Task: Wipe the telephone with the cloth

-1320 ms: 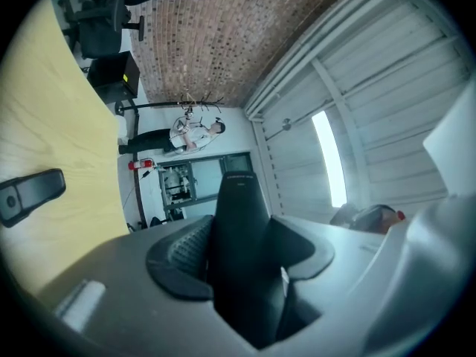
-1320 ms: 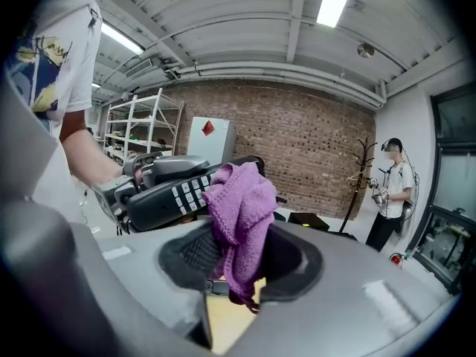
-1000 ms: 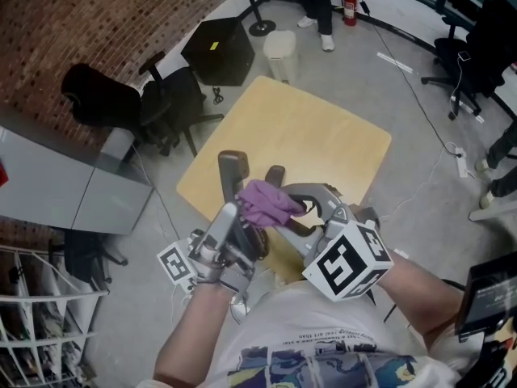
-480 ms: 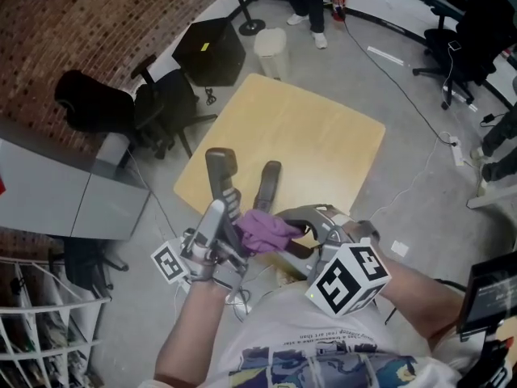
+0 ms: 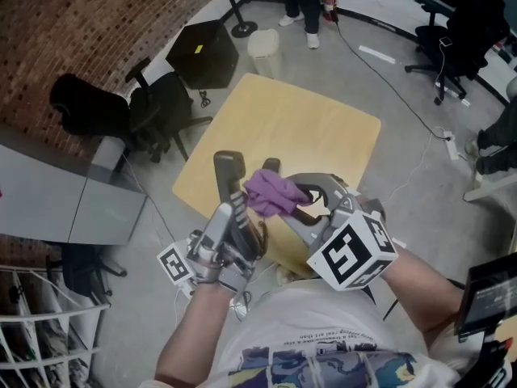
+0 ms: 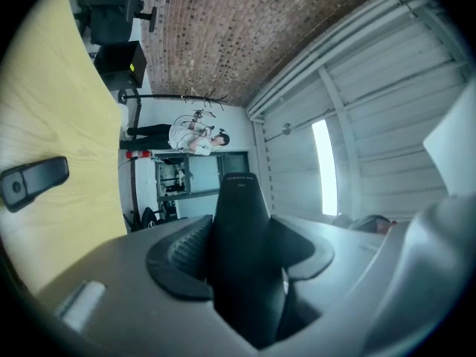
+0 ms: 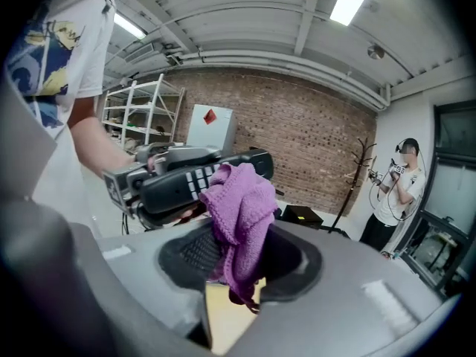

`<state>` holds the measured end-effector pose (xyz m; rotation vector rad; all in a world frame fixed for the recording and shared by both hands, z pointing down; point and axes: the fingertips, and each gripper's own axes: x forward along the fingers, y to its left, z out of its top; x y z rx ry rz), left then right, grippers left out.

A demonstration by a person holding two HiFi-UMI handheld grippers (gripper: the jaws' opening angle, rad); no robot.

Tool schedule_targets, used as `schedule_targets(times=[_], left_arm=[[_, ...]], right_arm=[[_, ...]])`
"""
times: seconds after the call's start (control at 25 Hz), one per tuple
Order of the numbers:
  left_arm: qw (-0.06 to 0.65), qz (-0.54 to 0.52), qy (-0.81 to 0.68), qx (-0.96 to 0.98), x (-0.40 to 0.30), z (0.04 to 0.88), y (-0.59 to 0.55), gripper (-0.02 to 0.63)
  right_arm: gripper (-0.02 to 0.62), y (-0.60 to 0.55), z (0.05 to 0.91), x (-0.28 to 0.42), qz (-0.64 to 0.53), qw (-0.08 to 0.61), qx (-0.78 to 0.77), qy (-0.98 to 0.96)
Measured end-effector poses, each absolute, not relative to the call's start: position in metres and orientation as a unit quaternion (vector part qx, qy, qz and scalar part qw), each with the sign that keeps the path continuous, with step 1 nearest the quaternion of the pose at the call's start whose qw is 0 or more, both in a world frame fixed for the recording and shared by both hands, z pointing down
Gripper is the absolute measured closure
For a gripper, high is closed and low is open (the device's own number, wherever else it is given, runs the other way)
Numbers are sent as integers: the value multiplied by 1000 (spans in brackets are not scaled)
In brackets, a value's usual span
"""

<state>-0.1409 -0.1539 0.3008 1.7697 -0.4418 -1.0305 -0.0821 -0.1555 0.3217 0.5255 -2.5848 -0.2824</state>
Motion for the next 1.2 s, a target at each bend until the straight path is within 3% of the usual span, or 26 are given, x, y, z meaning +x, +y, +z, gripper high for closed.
schedule_targets(times=[0.56, 1.2], left_arm=[[504, -444, -176, 720, -131, 310, -156, 348], [504, -456, -149, 718, -182, 315, -135, 348]], right_arm=[[463, -139, 338, -87, -118, 258, 175, -943], [463, -47, 371, -116, -107, 310, 135, -935]])
